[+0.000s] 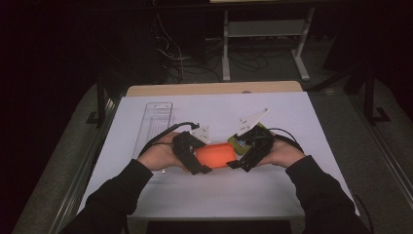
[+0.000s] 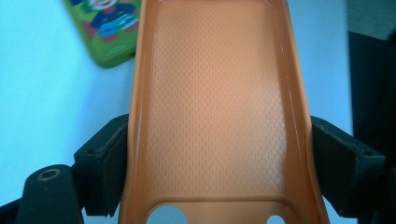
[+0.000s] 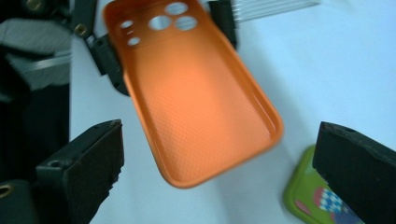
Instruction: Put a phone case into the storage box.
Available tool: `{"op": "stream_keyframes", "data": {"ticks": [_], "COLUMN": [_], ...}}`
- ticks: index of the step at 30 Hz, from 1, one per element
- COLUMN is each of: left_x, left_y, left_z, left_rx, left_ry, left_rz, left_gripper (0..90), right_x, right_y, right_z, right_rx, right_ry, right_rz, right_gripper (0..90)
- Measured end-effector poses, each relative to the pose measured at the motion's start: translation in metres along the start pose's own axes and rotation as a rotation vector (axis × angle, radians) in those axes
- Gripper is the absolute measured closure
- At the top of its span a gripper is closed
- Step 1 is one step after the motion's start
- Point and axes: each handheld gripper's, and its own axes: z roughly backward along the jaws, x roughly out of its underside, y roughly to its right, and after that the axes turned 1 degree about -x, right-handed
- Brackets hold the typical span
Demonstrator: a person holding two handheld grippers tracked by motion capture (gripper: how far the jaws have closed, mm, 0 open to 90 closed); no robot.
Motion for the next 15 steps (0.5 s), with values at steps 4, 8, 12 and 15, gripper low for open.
{"op": "stream_keyframes", "data": {"ticks": [4, 8, 12, 15], "left_x": [0.001, 0.003, 0.006, 0.008], "left_y": [0.003, 0.004, 0.004, 0.004], "left_z": [-0.002, -0.003, -0.005, -0.005], "left_rx": [-0.043, -0.079, -0.110, -0.127], "left_ry": [-0.014, -0.034, -0.029, 0.002], "left_rz": [0.033, 0.062, 0.107, 0.164], "left_gripper": [15.7, 15.7, 15.7, 15.7], "right_x": [0.008, 0.019, 0.029, 0.035], "right_y": [0.004, 0.008, 0.007, 0.005], "right_z": [0.005, 0.009, 0.010, 0.009], "right_rx": [0.042, 0.092, 0.127, 0.150], "right_ry": [0.041, 0.100, 0.118, 0.124], "right_rz": [-0.088, -0.178, -0.222, -0.251], "right_gripper": [0.7, 0.7, 0.9, 0.9]}}
